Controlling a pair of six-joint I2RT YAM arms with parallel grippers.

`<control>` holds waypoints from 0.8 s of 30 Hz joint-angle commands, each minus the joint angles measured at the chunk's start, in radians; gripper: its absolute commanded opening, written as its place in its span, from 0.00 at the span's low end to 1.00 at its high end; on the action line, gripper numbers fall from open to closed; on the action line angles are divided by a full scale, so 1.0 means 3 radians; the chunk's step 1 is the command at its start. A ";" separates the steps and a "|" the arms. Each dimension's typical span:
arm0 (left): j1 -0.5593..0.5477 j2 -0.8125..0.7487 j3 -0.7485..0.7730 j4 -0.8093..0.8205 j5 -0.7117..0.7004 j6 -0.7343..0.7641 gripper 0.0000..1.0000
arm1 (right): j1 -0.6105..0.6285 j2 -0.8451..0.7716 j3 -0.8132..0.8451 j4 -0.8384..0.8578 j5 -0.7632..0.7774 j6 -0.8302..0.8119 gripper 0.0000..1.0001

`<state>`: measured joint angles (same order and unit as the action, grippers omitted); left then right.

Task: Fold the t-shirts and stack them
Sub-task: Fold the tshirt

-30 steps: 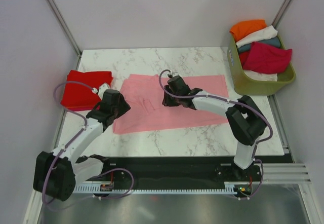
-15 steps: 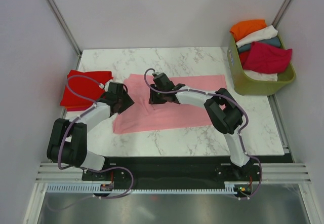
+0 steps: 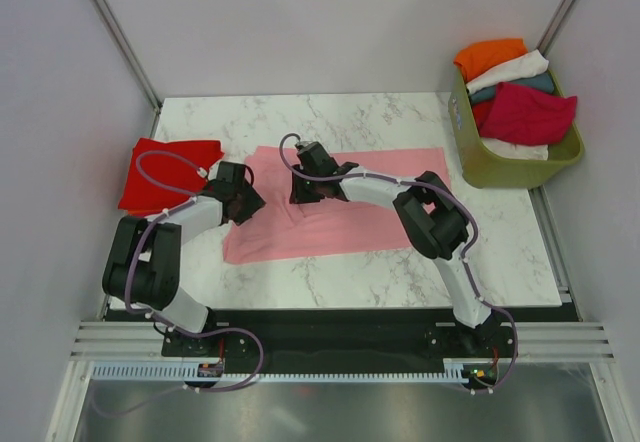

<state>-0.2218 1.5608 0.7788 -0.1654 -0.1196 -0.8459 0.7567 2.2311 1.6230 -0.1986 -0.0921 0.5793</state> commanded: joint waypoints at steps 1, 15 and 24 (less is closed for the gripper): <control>0.0008 0.0095 0.0109 0.0086 0.0000 -0.0105 0.55 | 0.0009 0.0085 0.0169 0.0018 -0.0061 0.0002 0.32; 0.0008 0.0335 0.0135 0.0081 -0.0026 -0.0151 0.55 | -0.0042 -0.0222 -0.0184 0.0196 0.0567 0.0242 0.00; 0.0013 0.0345 0.0140 0.0065 -0.0062 -0.0146 0.55 | -0.0124 -0.0452 -0.0624 0.0519 0.0645 0.0396 0.01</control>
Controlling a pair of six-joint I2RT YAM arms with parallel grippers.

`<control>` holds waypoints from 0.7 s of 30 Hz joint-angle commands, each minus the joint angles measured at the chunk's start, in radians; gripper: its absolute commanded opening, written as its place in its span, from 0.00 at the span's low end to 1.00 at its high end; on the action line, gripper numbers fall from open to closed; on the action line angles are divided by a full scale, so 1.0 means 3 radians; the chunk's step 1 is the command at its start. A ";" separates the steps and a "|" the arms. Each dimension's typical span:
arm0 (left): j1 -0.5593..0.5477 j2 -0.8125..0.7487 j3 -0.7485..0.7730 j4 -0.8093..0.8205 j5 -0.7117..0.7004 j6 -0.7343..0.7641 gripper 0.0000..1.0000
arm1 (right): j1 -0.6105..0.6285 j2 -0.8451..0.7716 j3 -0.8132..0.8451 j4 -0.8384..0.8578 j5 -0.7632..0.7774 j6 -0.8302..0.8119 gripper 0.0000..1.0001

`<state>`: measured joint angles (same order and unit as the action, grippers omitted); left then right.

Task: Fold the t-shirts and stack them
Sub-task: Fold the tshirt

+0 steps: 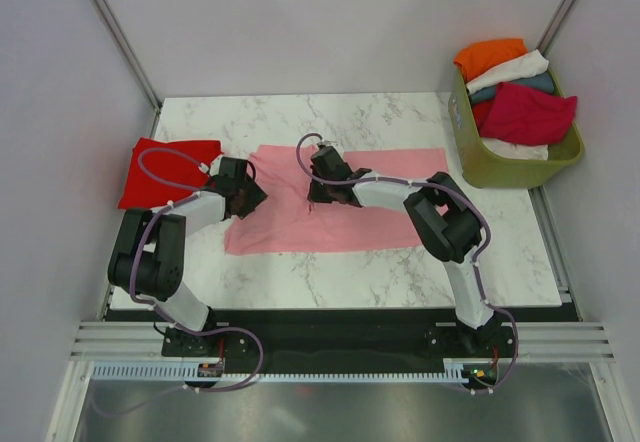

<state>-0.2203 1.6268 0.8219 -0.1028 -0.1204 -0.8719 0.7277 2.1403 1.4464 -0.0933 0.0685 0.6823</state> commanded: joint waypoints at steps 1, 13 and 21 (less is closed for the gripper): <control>0.0008 0.0125 0.0001 -0.0153 -0.0059 -0.0059 0.55 | -0.0032 -0.0144 -0.0020 0.0173 0.0109 0.0052 0.02; 0.0008 0.0003 -0.0050 -0.0230 -0.0094 -0.0085 0.55 | -0.0038 -0.0170 0.0118 0.0265 -0.0049 -0.0065 0.03; 0.0013 -0.0202 -0.0137 -0.0307 -0.0146 -0.0141 0.55 | -0.0038 -0.0277 0.0057 0.0393 -0.0172 -0.0198 0.04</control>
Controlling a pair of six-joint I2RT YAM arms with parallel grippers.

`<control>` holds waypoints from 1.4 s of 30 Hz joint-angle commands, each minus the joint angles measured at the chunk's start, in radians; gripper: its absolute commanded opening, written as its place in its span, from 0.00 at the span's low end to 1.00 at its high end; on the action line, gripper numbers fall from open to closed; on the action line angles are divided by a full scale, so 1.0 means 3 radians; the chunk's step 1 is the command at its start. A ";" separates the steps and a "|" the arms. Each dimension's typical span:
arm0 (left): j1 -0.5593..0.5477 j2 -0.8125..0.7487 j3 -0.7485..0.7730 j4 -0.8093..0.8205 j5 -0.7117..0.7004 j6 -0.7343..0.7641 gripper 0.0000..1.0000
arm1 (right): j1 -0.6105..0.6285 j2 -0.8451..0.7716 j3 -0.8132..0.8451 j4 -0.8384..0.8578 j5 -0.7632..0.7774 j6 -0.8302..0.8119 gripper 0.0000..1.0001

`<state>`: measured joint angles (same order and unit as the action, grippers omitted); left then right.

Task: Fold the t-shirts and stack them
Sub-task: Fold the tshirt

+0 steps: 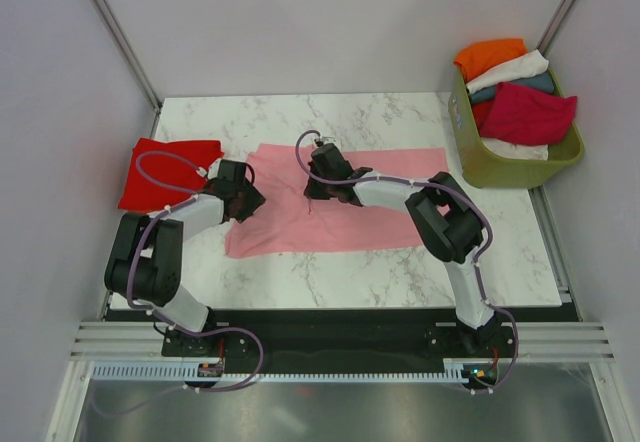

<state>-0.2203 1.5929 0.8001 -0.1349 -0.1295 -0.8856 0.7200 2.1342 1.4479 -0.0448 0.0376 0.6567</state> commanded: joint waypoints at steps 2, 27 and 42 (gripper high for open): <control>0.0008 -0.0099 -0.0090 -0.0210 -0.0131 -0.0106 0.55 | -0.0012 -0.0328 -0.0004 0.0262 -0.0028 -0.0138 0.04; 0.0008 -0.0569 -0.0090 -0.0369 -0.0346 0.0165 0.57 | -0.0068 -0.1355 -0.1001 -0.0147 0.0809 -0.0246 0.39; -0.0058 -0.1704 -0.0749 -0.0466 -0.0024 0.0334 0.46 | -0.0973 -0.2742 -0.2632 -0.0715 0.1362 0.0009 0.00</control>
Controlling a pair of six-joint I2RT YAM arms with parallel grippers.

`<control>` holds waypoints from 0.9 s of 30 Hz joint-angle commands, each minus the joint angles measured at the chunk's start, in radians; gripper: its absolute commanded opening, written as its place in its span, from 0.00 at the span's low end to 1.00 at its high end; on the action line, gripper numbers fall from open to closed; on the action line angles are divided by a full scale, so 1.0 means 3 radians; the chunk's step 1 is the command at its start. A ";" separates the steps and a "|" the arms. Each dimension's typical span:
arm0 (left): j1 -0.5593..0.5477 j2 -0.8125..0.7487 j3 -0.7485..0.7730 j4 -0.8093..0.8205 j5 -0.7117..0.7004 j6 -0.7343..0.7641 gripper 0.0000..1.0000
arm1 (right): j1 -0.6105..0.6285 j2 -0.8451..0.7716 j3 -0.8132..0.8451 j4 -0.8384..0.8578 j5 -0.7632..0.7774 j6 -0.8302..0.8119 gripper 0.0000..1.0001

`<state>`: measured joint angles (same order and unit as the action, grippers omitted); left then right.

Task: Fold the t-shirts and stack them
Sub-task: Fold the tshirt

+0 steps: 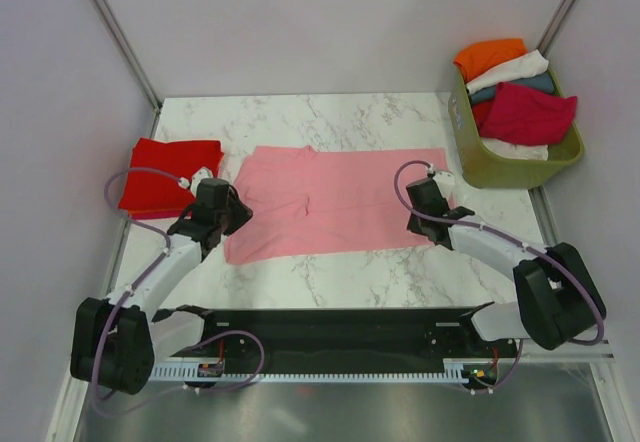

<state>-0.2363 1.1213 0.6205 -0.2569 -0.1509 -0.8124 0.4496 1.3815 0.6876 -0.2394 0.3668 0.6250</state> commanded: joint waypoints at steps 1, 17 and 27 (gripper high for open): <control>-0.0005 -0.0204 -0.0176 -0.0064 0.0104 0.0085 0.38 | -0.0138 -0.0309 -0.0169 -0.0066 0.0275 0.0135 0.00; -0.0020 0.0178 -0.0090 -0.0596 0.0216 -0.0252 0.02 | -0.0399 0.0017 -0.0134 -0.0092 0.0291 0.0504 0.00; 0.0026 0.0220 -0.0212 -0.0902 -0.0116 -0.0687 0.02 | -0.0507 -0.0084 -0.0323 -0.0679 0.0403 0.1188 0.00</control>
<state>-0.2371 1.2175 0.5617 -0.4702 -0.1101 -0.9268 0.3035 1.3857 0.6193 -0.3038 0.4389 0.8669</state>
